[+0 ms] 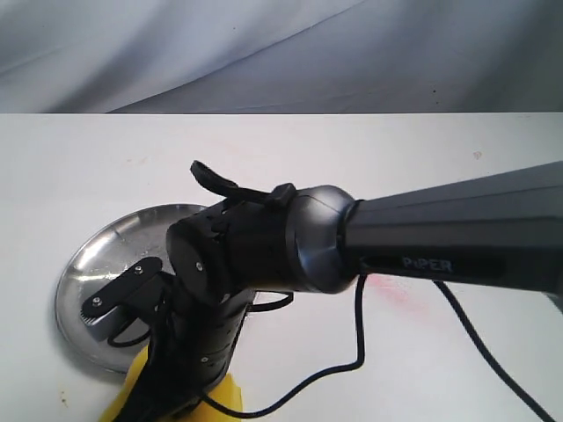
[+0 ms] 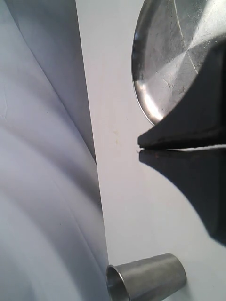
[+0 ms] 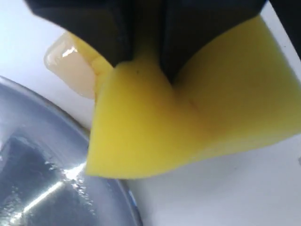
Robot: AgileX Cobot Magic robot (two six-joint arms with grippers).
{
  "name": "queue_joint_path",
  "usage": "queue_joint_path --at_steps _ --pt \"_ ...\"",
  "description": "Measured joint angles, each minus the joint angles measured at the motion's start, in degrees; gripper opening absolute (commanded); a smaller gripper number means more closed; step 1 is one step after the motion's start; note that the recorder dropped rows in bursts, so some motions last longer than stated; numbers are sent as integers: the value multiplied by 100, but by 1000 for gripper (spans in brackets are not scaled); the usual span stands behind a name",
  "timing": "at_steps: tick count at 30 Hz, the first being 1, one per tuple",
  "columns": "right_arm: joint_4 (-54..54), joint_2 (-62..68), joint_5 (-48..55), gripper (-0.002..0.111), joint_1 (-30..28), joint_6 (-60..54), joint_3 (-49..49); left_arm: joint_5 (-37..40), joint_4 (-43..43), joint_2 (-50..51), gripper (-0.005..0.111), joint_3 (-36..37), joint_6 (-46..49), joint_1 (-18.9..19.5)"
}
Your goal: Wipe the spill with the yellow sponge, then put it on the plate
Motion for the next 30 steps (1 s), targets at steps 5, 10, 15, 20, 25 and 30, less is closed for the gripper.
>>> queue_joint_path --at_steps 5,10,15,20,25,30 --pt "-690 12 479 0 -722 871 32 0 0 0 0 0 0 0" --pt "-1220 -23 694 0 -1276 1424 178 0 0 0 0 0 0 0" --pt "-1587 -36 657 0 -767 1314 192 0 0 0 0 0 0 0" --pt "-1345 24 680 0 52 950 -172 0 0 0 0 0 0 0" --pt "-515 168 556 0 382 480 -711 0 0 0 0 0 0 0" --pt "-371 179 550 0 333 419 -1037 0 0 0 0 0 0 0"
